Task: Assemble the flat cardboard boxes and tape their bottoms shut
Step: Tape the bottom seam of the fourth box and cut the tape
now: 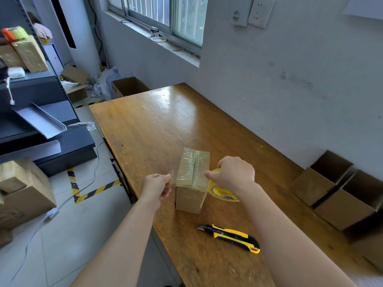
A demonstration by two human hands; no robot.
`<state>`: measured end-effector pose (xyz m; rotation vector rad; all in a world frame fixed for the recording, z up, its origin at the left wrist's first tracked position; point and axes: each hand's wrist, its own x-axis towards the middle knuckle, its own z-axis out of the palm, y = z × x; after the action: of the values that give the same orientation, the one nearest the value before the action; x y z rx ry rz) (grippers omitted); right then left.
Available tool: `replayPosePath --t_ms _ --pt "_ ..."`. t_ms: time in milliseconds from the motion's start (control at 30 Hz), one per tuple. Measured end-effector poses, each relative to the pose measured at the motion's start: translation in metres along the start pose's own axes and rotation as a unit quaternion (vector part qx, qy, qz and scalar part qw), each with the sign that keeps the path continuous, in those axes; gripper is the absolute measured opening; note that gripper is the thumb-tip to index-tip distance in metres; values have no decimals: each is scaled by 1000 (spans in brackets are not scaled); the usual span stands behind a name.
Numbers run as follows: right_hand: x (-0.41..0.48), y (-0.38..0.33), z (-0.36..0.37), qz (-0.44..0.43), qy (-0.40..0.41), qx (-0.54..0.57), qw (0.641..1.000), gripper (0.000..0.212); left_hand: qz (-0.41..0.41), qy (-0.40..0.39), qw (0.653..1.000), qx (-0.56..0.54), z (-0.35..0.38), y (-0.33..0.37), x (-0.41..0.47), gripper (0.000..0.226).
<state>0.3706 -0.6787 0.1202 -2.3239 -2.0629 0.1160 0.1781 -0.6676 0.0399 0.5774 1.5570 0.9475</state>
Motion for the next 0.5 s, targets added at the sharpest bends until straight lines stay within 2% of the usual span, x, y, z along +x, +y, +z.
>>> replayPosePath --t_ms 300,500 --pt "7 2 7 13 -15 4 1000 50 -19 -9 1000 20 1 -6 7 12" --pt "8 6 17 23 -36 12 999 47 -39 -29 998 41 6 -9 5 16"
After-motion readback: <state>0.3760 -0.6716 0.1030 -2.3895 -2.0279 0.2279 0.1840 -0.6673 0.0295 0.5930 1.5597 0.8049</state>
